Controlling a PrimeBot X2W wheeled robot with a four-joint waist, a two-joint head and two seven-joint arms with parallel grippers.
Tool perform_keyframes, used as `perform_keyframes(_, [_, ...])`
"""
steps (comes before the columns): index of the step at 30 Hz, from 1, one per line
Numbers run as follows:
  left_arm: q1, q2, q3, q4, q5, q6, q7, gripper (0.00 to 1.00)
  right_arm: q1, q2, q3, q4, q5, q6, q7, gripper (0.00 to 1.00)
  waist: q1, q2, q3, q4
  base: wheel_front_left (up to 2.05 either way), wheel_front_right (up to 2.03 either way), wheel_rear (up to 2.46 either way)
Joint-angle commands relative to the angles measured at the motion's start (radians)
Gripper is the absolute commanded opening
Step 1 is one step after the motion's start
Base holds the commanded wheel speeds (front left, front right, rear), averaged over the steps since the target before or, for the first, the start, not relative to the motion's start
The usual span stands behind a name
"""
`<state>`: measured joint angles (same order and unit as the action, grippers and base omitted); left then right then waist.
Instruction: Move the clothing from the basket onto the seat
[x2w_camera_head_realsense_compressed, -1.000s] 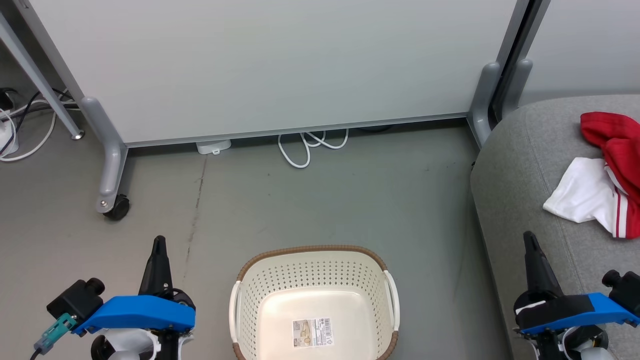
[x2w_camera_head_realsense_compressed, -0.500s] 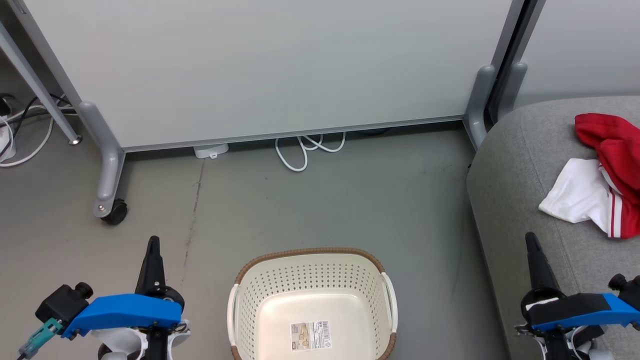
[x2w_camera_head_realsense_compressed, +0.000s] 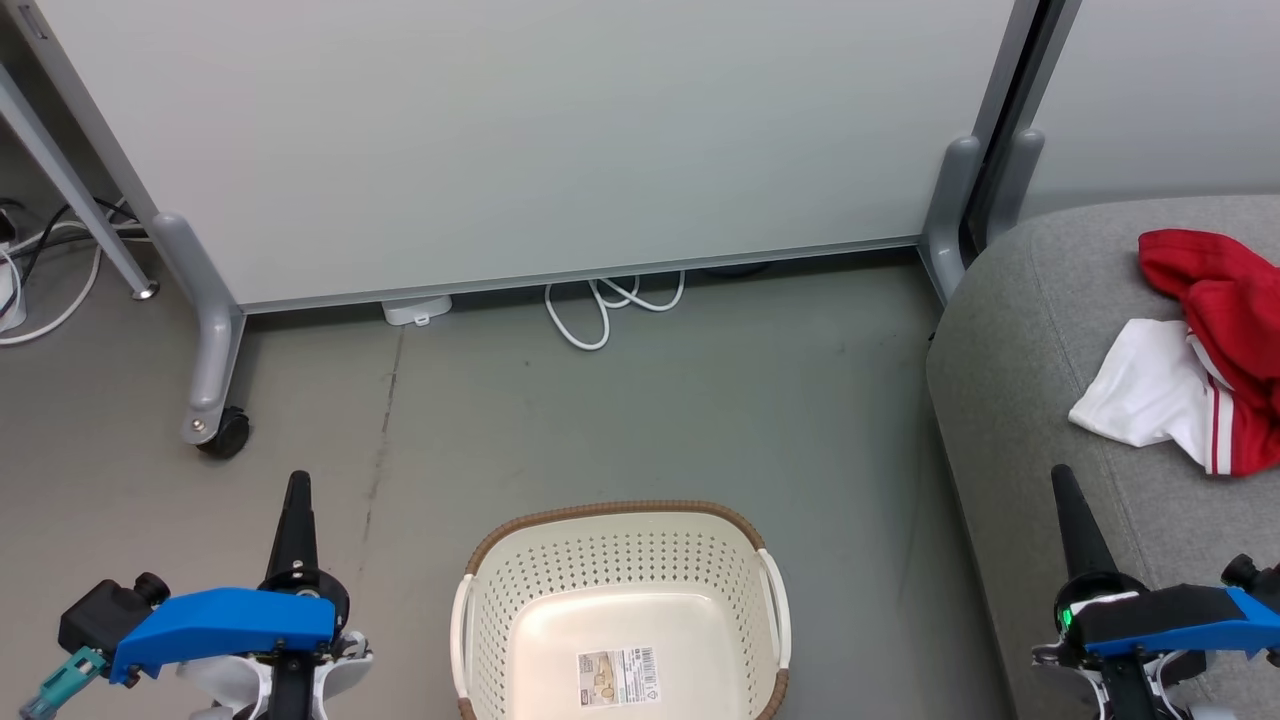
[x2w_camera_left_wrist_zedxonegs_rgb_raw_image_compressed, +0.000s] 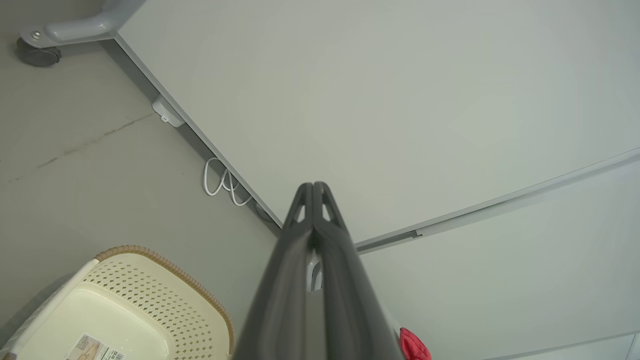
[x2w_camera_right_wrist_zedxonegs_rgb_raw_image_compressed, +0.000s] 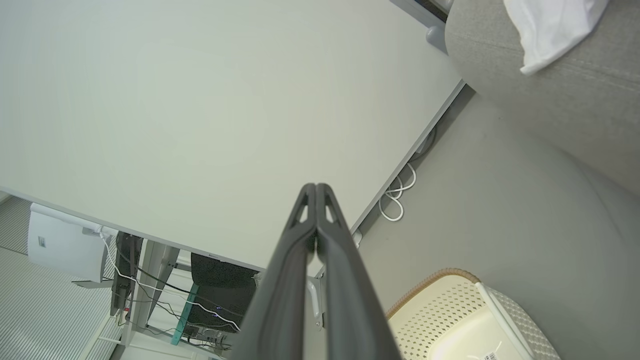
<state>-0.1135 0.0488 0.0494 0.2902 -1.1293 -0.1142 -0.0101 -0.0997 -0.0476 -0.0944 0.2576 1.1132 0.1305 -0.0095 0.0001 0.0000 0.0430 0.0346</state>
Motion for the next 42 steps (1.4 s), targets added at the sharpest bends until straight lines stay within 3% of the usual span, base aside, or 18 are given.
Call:
perform_keyframes(1, [-0.004,0.002,0.006,-0.013,-0.02,-0.004,0.006,0.0,-0.011,-0.003,-0.002,-0.011,0.024,0.0,0.005,0.0,-0.0001,0.0,-0.001,-0.001,0.0,0.0,0.0])
perform_keyframes(42, [0.003,0.002,0.054,-0.039,-0.371,-0.016,0.098,0.0,-0.013,-0.004,-0.017,-0.014,0.385,0.0,0.097,0.0,-0.0001,0.0,-0.028,-0.024,0.0,0.0,0.0])
